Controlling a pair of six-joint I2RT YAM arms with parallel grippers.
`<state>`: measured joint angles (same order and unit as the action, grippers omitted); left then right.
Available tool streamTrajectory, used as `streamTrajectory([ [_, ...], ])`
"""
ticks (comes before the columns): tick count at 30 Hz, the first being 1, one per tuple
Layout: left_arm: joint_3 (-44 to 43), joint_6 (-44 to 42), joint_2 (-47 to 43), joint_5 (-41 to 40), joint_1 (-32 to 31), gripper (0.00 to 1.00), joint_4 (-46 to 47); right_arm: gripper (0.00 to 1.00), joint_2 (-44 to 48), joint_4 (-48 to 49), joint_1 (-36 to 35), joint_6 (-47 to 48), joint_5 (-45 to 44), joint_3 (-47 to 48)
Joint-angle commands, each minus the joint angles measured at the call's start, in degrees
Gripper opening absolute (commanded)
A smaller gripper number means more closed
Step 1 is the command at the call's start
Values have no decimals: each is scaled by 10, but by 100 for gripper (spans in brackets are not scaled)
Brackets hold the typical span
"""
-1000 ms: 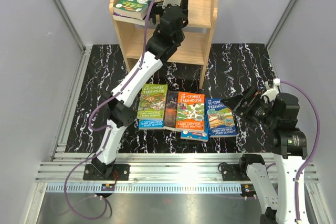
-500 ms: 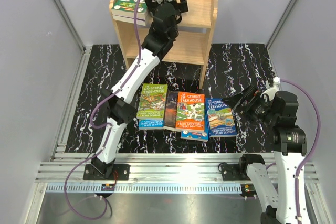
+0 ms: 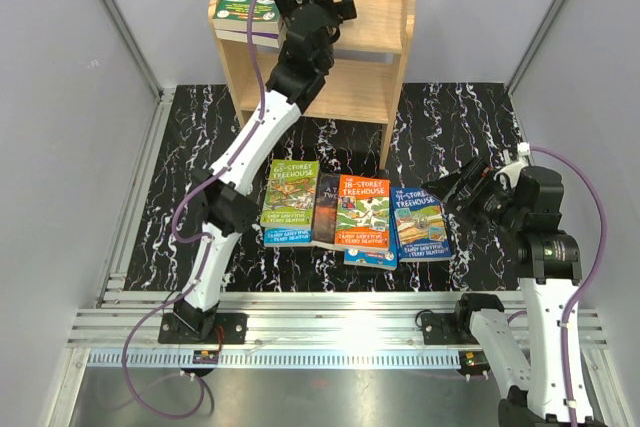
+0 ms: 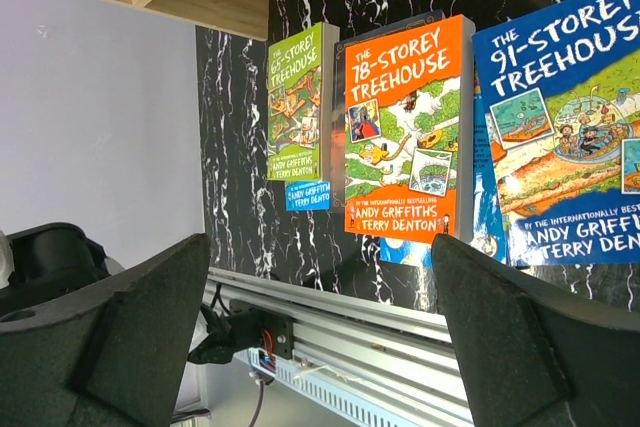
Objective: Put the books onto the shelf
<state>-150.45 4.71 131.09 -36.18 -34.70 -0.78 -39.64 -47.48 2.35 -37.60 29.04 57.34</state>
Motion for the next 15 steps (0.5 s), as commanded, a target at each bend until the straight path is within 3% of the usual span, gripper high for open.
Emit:
streamTrajectory([
  [1,22,1,-12,-4,17,99,-32,100,3,33,-2,-15,1,-8],
  [6,123,-26,-93,97,-33,99,52,100,5,30,-3,-20,-22,-23],
  [9,149,-22,-127,106,-65,99,65,100,7,15,-3,-3,-68,-15],
  [15,319,2,-267,112,-88,99,69,100,-18,-2,-3,14,-160,34],
])
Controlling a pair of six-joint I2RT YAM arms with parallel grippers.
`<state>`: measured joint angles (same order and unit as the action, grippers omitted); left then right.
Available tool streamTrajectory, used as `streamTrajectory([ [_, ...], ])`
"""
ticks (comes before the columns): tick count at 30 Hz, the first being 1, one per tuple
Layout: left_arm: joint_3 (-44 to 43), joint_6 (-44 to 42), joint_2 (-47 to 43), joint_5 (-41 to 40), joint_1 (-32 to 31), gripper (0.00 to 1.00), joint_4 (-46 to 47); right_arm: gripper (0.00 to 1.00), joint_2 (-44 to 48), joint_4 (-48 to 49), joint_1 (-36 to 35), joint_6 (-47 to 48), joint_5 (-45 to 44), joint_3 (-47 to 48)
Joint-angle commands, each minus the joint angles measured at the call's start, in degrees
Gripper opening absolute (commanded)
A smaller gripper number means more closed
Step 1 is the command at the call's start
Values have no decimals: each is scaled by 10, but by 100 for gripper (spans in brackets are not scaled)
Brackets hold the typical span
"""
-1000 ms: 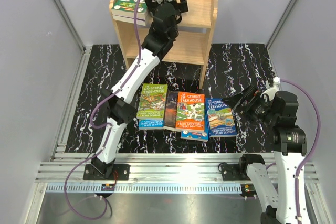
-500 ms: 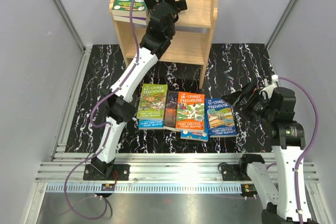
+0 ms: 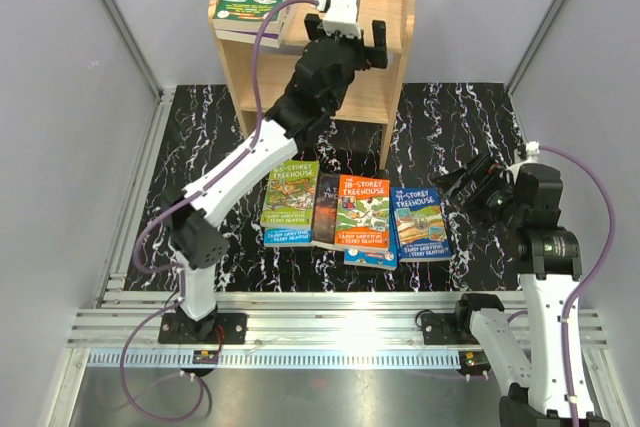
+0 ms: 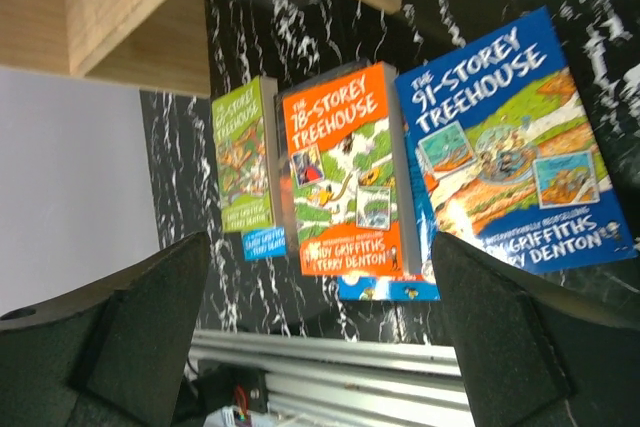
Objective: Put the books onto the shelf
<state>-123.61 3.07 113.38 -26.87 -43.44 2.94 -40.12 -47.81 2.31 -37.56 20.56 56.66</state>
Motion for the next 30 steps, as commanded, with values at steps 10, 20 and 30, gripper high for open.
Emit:
streamTrajectory([
  [10,480,221,-322,60,-2,99,-145,100,-189,57,-3,-3,63,3],
  [20,624,312,-252,393,23,99,-159,100,-339,224,-139,-59,99,-72],
  [30,683,360,-184,481,29,99,-73,100,-393,273,-185,-90,49,-126],
])
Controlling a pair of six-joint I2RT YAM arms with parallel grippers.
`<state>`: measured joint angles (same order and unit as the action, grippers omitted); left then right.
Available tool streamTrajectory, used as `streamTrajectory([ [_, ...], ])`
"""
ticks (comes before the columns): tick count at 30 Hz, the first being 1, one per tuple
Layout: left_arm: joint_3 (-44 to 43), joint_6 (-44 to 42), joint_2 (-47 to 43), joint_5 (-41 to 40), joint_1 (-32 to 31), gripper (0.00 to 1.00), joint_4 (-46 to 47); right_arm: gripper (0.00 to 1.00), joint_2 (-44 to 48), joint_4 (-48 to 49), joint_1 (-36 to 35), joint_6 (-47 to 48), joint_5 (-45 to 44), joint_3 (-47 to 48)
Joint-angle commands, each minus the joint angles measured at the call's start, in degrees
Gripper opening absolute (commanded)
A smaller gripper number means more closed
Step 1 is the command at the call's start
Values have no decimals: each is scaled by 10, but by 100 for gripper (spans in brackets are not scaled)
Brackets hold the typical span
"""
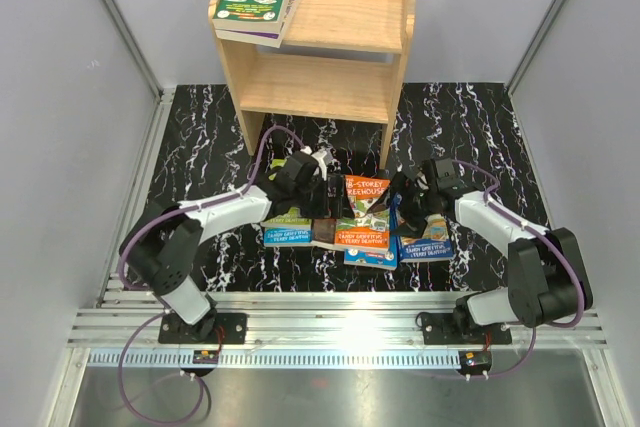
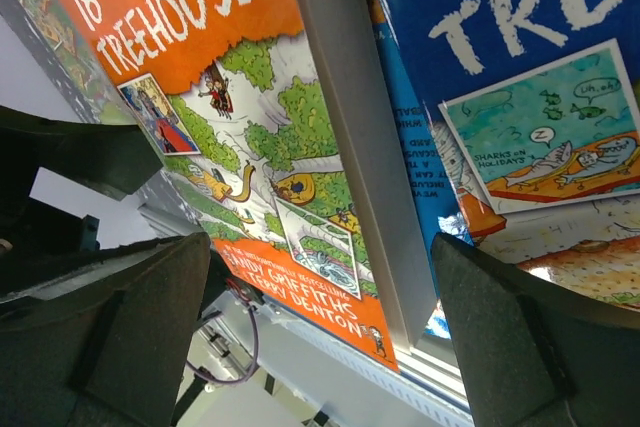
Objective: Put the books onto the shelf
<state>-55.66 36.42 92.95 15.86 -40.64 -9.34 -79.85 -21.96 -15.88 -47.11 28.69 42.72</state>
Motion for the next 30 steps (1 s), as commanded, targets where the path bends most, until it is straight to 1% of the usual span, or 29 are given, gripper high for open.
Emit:
streamTrajectory([
  [1,5,32,28,65,0,99,64,100,2,8,-3,9,-35,13],
  [6,20,88,78,119,0,99,137,100,-9,26,-4,0,-40,-10],
  [7,23,95,82,131,1,97,157,100,-14,34,-5,-2,-40,-16],
  [8,25,107,86,135,0,96,164,98,-19,35,-5,-3,-39,-18],
  [9,27,109,88,137,1,95,169,92,-24,36,-6,-1,-38,-18],
  [11,26,103,86,130,1,88,160,84,-42,41,-10,5,-31,-20],
  [12,26,100,75,126,0,81,157,73,-47,42,-15,7,-30,-20],
  [13,27,97,67,118,0,68,146,66,-56,43,-18,9,-28,-19],
  [14,25,91,60,112,0,58,136,61,-58,43,-20,10,-28,-20],
  [15,22,87,44,108,0,47,127,59,-60,42,-24,10,-29,-19],
  [16,20,82,34,97,1,38,113,54,-60,43,-27,10,-29,-20],
  [17,19,72,25,87,-1,21,101,53,-58,41,-28,9,-30,-19],
  [18,17,65,8,78,-1,14,94,50,-56,40,-29,10,-30,-18],
  [19,14,58,0,62,-2,9,71,42,-51,38,-30,10,-30,-15],
  [20,9,44,-15,53,-4,0,60,34,-49,36,-31,9,-28,-13],
  [21,6,38,-22,44,-4,0,46,28,-46,38,-33,9,-27,-11],
  [22,6,30,-30,42,-5,0,42,18,-40,38,-34,7,-22,-6],
  [25,9,22,-64,41,-15,0,42,7,-32,43,-43,2,-10,10],
  [28,13,11,-91,43,-33,0,50,6,-22,44,-59,2,-1,37],
  [29,12,6,-105,32,-41,0,44,12,-18,40,-63,4,-1,45],
  [30,7,-1,-113,2,-48,0,27,22,-11,21,-64,5,-1,63],
])
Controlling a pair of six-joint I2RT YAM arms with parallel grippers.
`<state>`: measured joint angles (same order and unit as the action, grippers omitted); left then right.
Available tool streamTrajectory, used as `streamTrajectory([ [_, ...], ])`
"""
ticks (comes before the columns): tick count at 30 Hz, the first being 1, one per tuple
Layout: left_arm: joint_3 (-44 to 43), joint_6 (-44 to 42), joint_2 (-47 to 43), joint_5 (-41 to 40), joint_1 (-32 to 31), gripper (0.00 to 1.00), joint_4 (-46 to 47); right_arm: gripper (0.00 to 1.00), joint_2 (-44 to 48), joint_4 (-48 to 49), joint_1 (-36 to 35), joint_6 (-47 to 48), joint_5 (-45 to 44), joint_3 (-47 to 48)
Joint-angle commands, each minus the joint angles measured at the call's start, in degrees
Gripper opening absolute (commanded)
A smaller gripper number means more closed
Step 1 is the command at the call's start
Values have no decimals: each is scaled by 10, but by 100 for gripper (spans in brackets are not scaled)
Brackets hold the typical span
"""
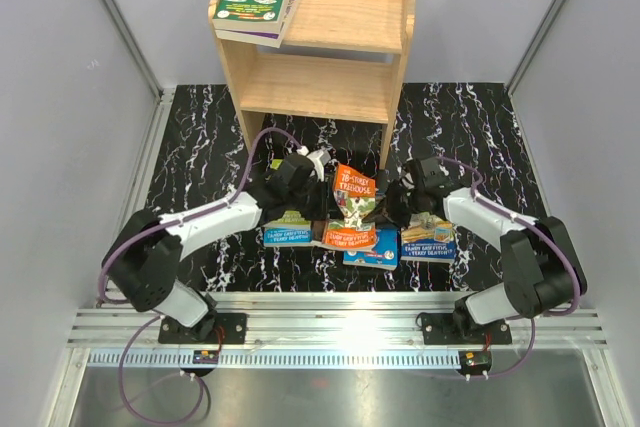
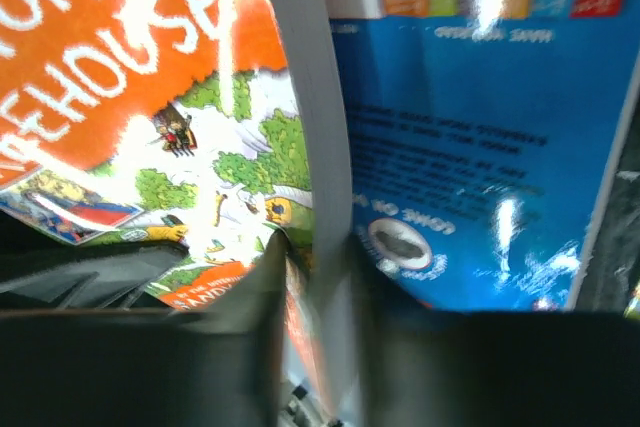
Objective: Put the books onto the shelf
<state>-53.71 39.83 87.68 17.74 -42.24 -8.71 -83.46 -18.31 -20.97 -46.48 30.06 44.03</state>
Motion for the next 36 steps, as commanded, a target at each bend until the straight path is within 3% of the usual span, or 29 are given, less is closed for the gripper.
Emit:
streamTrajectory([
  [1,-14,-44,-69,-33,-43,0,12,41,30,-30,-13,6,-20,60],
  [3,-24,-54,-101,-94,-56,0,-21,88,54,-95,-14,21,-39,99],
  [4,-26,-59,-113,-111,-59,0,-30,100,63,-121,-14,41,-67,116],
  [8,-35,-72,-188,-232,-86,0,-46,100,96,-242,-14,82,-127,210],
  [9,-35,-76,-200,-294,-93,0,-38,100,109,-282,-14,89,-138,246],
  [15,-47,-159,-222,-514,-150,0,67,100,178,-371,-13,83,-179,314],
  [24,-135,-314,-113,-613,-159,0,289,100,269,-464,-14,83,-200,285],
  [30,-220,-431,-35,-602,-159,0,380,100,333,-516,-14,74,-221,258],
  [36,-237,-469,34,-608,-159,0,473,100,361,-558,-14,66,-237,256],
])
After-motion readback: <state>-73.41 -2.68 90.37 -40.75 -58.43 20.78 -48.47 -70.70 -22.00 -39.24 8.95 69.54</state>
